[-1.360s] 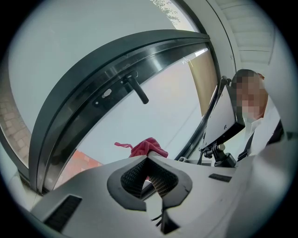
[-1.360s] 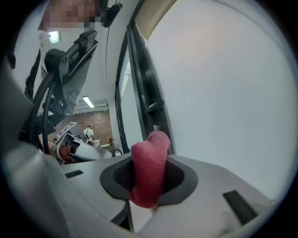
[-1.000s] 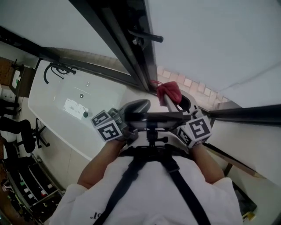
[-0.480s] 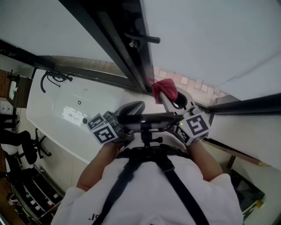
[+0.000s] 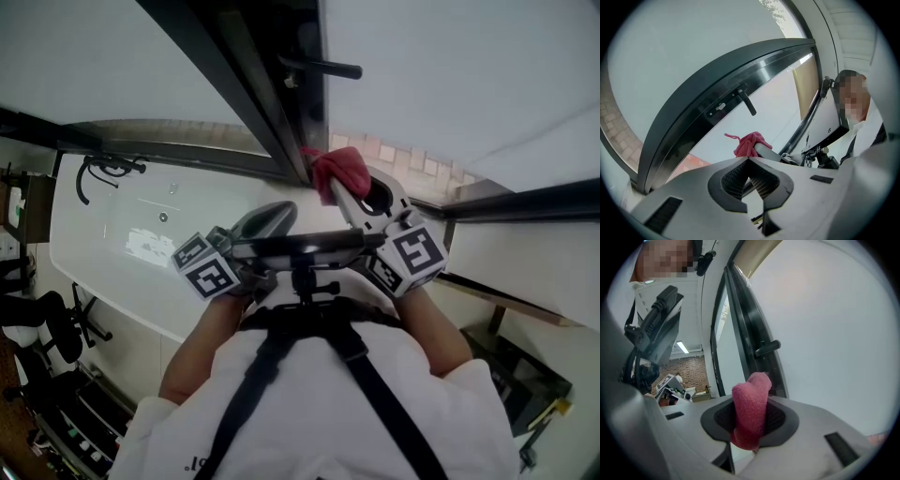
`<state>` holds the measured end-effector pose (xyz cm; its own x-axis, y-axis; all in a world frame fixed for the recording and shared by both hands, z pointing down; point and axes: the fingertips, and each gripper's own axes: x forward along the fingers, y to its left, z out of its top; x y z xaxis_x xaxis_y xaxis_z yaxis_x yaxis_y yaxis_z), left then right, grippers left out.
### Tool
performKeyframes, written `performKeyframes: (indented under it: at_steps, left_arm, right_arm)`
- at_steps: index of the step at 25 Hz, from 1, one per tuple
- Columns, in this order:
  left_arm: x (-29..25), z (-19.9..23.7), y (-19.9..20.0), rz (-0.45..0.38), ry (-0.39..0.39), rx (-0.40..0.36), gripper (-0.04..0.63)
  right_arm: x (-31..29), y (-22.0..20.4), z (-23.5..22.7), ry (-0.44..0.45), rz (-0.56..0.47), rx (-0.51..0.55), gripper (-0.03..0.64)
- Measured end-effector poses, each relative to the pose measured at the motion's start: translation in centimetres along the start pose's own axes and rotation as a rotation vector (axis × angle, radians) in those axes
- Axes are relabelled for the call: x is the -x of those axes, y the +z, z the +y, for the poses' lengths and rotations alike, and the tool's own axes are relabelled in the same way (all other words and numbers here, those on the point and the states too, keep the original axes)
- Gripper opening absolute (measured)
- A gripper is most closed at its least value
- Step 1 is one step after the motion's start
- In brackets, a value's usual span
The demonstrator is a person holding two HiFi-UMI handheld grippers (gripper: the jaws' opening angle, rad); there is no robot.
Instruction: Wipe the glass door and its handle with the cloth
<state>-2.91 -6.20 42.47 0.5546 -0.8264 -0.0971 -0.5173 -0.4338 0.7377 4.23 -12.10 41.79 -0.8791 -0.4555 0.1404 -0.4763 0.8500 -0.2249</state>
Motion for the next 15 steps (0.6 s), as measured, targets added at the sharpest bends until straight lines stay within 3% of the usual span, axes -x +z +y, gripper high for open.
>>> performKeyframes:
  at_steps: [15]
  left_arm:
    - [1.7, 1.6, 1.8, 0.003, -0.028, 0.023, -0.008]
  right_arm:
    - [-1.7, 2.2, -0.7, -0.067, -0.024, -0.002, 0.097]
